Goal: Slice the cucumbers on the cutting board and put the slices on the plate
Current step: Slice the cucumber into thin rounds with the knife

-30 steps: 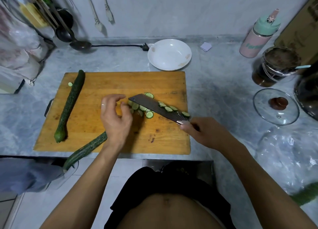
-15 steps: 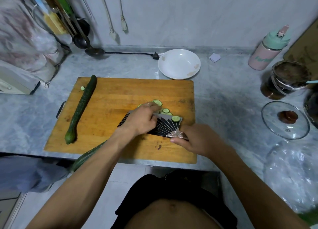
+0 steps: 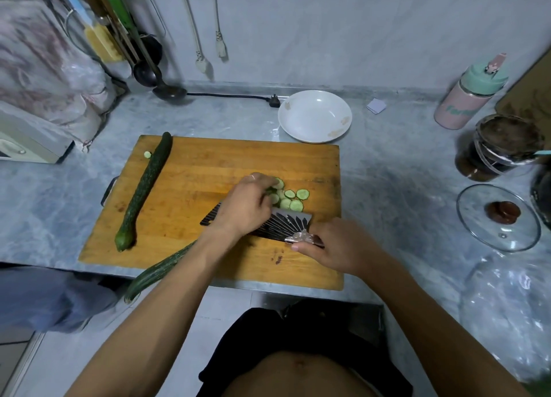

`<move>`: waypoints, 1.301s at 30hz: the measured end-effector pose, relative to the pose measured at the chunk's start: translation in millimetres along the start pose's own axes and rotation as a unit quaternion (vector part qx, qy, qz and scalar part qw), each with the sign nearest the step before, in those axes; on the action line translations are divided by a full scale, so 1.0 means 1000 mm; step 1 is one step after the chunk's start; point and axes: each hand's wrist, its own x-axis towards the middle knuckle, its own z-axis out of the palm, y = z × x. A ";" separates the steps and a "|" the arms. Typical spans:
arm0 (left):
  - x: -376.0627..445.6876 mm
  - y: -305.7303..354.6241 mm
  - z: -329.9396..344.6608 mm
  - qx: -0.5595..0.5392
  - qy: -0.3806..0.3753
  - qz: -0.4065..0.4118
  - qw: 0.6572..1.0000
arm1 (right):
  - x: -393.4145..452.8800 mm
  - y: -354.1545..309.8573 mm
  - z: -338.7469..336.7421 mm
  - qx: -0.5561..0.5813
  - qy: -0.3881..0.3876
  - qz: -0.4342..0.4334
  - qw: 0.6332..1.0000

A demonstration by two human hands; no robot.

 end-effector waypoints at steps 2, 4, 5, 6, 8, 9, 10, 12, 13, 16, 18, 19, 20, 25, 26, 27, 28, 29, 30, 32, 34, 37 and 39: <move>-0.016 -0.004 -0.011 -0.058 0.134 0.004 0.989 | -0.004 0.000 0.006 0.064 0.002 0.036 0.997; -0.034 -0.008 -0.017 -0.092 0.273 0.005 0.958 | -0.006 -0.004 0.012 0.141 0.007 0.076 0.987; -0.043 -0.012 -0.018 -0.098 0.329 0.007 0.939 | -0.006 -0.007 0.013 0.170 0.009 0.096 0.981; -0.051 -0.016 -0.017 -0.102 0.369 0.007 0.924 | -0.005 -0.010 0.014 0.188 0.010 0.115 0.975; -0.064 -0.032 -0.009 -0.101 0.382 0.002 0.919 | -0.002 -0.019 0.014 0.209 0.014 0.141 0.968; -0.068 -0.043 -0.003 -0.096 0.357 -0.007 0.929 | -0.001 -0.024 0.013 0.219 0.015 0.148 0.964; -0.072 -0.053 0.004 -0.085 0.317 -0.024 0.944 | 0.001 -0.029 0.012 0.231 0.014 0.153 0.961; -0.077 -0.071 0.018 -0.040 0.235 -0.066 0.969 | 0.003 -0.037 0.011 0.254 0.007 0.160 0.954; -0.079 -0.078 0.025 -0.018 0.210 -0.080 0.974 | 0.004 -0.041 0.011 0.262 0.002 0.164 0.951; -0.083 -0.086 0.040 0.014 0.192 -0.100 0.976 | 0.006 -0.054 0.012 0.265 -0.018 0.158 0.951; -0.086 -0.087 0.045 0.013 0.201 -0.098 0.975 | 0.006 -0.063 0.014 0.260 -0.035 0.148 0.954; -0.087 -0.088 0.047 0.010 0.206 -0.096 0.974 | 0.006 -0.067 0.015 0.256 -0.041 0.148 0.954; -0.088 -0.089 0.048 0.007 0.209 -0.095 0.973 | 0.005 -0.071 0.016 0.249 -0.046 0.148 0.956; -0.089 -0.093 0.049 -0.005 0.211 -0.077 0.974 | 0.002 -0.086 0.021 0.227 -0.083 0.149 0.959; -0.089 -0.094 0.049 -0.004 0.213 -0.073 0.974 | 0.002 -0.087 0.022 0.226 -0.087 0.147 0.959; -0.090 -0.095 0.050 -0.004 0.214 -0.071 0.974 | 0.002 -0.088 0.023 0.226 -0.090 0.147 0.959; -0.089 -0.097 0.051 -0.006 0.216 -0.073 0.974 | 0.002 -0.088 0.024 0.227 -0.092 0.149 0.958; -0.089 -0.097 0.051 -0.011 0.219 -0.078 0.973 | 0.002 -0.089 0.023 0.228 -0.094 0.154 0.957; -0.089 -0.097 0.052 -0.015 0.220 -0.082 0.972 | 0.003 -0.090 0.023 0.230 -0.097 0.159 0.955; -0.089 -0.096 0.053 -0.012 0.221 -0.084 0.972 | 0.004 -0.093 0.021 0.232 -0.100 0.161 0.954; -0.089 -0.096 0.053 -0.013 0.221 -0.083 0.972 | 0.005 -0.097 0.019 0.225 -0.094 0.154 0.958; -0.089 -0.097 0.053 -0.013 0.223 -0.084 0.971 | 0.004 -0.102 0.019 0.207 -0.092 0.148 0.963; -0.089 -0.096 0.054 -0.012 0.230 -0.079 0.970 | 0.003 -0.105 0.018 0.195 -0.089 0.144 0.966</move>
